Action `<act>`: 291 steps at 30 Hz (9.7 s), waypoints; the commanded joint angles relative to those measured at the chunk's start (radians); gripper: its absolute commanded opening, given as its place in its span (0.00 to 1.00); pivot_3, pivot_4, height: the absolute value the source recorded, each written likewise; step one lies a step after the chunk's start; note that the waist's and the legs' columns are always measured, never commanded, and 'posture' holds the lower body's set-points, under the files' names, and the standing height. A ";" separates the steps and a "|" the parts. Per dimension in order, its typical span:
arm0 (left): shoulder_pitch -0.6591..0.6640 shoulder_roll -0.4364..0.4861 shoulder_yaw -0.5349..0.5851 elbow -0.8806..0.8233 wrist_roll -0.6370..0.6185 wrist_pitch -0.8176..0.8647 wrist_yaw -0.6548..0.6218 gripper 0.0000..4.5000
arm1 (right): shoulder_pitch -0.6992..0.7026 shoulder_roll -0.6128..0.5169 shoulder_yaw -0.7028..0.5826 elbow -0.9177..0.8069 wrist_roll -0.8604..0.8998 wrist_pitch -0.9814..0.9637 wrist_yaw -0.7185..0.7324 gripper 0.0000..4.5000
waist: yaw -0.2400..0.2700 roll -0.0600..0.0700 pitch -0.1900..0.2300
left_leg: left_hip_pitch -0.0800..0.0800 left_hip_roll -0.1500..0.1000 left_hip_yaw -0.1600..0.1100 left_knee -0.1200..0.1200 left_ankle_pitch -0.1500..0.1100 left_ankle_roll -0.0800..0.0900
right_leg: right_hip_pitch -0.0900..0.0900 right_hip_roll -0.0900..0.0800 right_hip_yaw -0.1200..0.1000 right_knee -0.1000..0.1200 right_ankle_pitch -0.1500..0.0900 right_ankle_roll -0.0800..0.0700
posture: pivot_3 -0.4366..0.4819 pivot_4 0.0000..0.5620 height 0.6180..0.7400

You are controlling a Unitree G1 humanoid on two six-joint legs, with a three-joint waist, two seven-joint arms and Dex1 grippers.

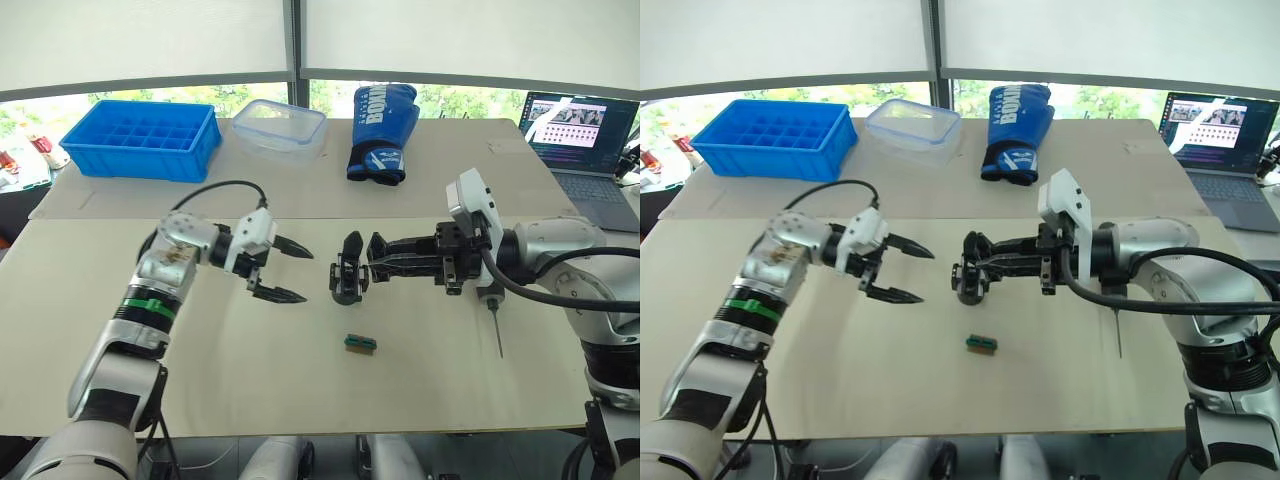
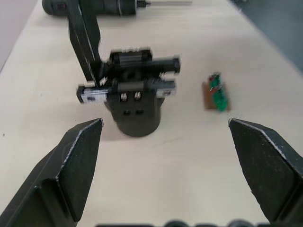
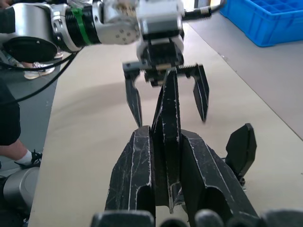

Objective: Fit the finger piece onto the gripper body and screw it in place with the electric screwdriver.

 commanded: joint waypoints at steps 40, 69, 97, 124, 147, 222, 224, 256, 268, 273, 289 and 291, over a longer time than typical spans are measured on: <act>-0.029 -0.284 0.044 0.389 0.155 -0.325 0.221 0.53 | 0.002 0.305 0.156 0.398 -0.290 -0.584 0.174 0.08 | -0.015 -0.001 -0.001 | -0.008 0.000 0.002 0.004 0.001 0.001 | -0.010 0.001 0.000 0.014 0.001 0.000 | 0.48 0.27 1.00; -0.037 -0.282 0.047 0.385 0.167 -0.324 0.224 0.53 | 0.046 0.350 0.194 0.698 -0.380 -0.720 0.272 0.08 | -0.017 0.000 -0.005 | -0.003 0.000 0.002 0.004 0.001 0.001 | -0.007 0.002 0.000 0.014 0.001 0.000 | 0.48 0.27 1.00; -0.036 -0.284 0.054 0.394 0.180 -0.320 0.226 0.53 | -0.034 0.237 0.347 0.706 -0.434 -0.383 0.280 0.08 | -0.018 0.003 -0.019 | 0.008 0.001 0.000 0.000 -0.001 0.002 | 0.004 0.002 0.000 0.005 0.000 0.000 | 0.48 0.27 1.00; -0.027 -0.271 0.058 0.380 0.177 -0.315 0.231 0.53 | -0.001 0.226 0.369 0.648 -0.493 -0.424 0.130 0.08 | -0.024 0.003 -0.030 | 0.009 0.002 0.000 -0.001 -0.001 0.002 | 0.006 0.002 0.001 0.002 0.000 0.000 | 0.48 0.27 1.00; -0.043 -0.295 0.057 0.411 0.180 -0.319 0.229 0.53 | 0.019 0.118 0.079 0.214 -0.222 -0.312 0.130 0.69 | -0.013 0.004 -0.029 | -0.009 0.000 0.001 0.002 0.000 0.002 | -0.010 0.001 0.000 0.004 0.001 -0.001 | 0.48 0.27 1.00; 0.121 0.313 0.159 -1.001 -0.476 0.636 0.045 1.00 | -0.208 -0.220 0.466 0.748 -0.856 -0.056 0.414 0.83 | -0.025 0.015 -0.013 | -0.005 0.002 0.002 0.000 0.001 -0.004 | -0.007 0.001 0.001 0.002 0.002 -0.002 | 0.48 0.27 1.00; 0.128 0.314 0.156 -1.006 -0.475 0.632 0.048 1.00 | -0.181 -0.236 0.482 0.716 -0.865 -0.075 0.446 0.69 | -0.025 0.015 -0.013 | -0.003 0.002 0.002 0.000 0.001 -0.004 | -0.005 0.001 0.001 0.002 0.002 -0.002 | 0.48 0.27 1.00; 0.566 0.188 0.068 -0.846 -0.218 0.284 0.163 1.00 | 0.524 0.310 -0.336 -0.488 0.196 -0.089 -0.421 0.42 | 0.002 0.017 -0.010 | 0.010 0.002 0.000 -0.003 -0.002 0.001 | 0.005 0.008 0.001 0.002 -0.001 -0.003 | 0.48 0.27 1.00; 0.561 0.099 0.016 -0.663 -0.085 0.057 0.183 1.00 | 0.519 0.331 -0.109 -0.384 -0.020 -0.338 -0.327 0.42 | -0.005 0.017 -0.010 | 0.010 0.002 0.000 -0.003 -0.002 0.000 | 0.005 0.009 0.001 0.002 -0.001 -0.003 | 0.48 0.27 1.00; 0.538 0.083 -0.008 -0.631 -0.072 0.055 0.177 1.00 | 0.510 0.343 -0.080 -0.364 -0.031 -0.377 -0.317 0.42 | -0.009 0.017 -0.010 | 0.010 0.002 0.000 -0.003 -0.002 0.000 | 0.005 0.009 0.001 0.002 -0.001 -0.003 | 0.48 0.27 1.00; 0.478 0.052 -0.028 -0.548 -0.054 0.047 0.163 1.00 | 0.516 0.334 -0.076 -0.320 -0.018 -0.399 -0.307 0.42 | -0.010 0.017 -0.010 | 0.010 0.002 0.000 -0.003 -0.002 0.001 | 0.005 0.010 0.001 0.002 -0.001 -0.003 | 0.48 0.27 1.00; 0.474 0.049 -0.031 -0.547 -0.058 0.051 0.156 1.00 | 0.522 0.332 -0.070 -0.317 -0.027 -0.405 -0.301 0.42 | -0.011 0.017 -0.010 | 0.010 0.002 0.000 -0.003 -0.002 0.001 | 0.004 0.010 0.001 0.002 -0.001 -0.003 | 0.48 0.27 1.00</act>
